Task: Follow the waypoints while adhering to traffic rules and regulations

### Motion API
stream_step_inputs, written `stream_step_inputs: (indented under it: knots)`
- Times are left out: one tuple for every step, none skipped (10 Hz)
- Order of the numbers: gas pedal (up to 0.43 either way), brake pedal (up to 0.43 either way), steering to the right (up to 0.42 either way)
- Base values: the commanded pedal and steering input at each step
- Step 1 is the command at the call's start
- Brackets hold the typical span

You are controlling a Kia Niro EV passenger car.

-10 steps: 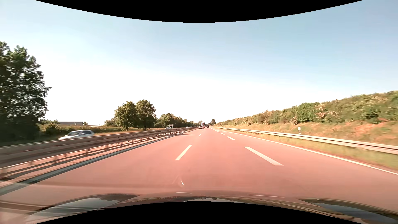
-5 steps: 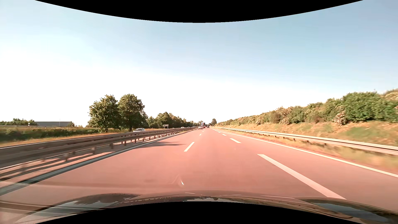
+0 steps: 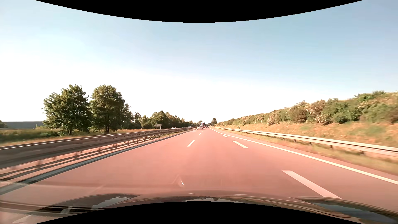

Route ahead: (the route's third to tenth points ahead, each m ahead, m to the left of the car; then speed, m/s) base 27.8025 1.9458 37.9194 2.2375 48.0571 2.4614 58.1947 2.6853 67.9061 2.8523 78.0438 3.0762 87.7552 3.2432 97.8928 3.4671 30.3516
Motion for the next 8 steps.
stream_step_inputs:
  knots:
    - [0.157,0.006,-0.004]
    - [0.197,0.006,-0.004]
    - [0.228,0.006,-0.004]
    - [0.26,0.006,-0.005]
    - [0.28,0.006,-0.004]
    - [0.28,0.006,-0.005]
    - [0.287,0.006,-0.005]
    - [0.311,0.006,-0.006]
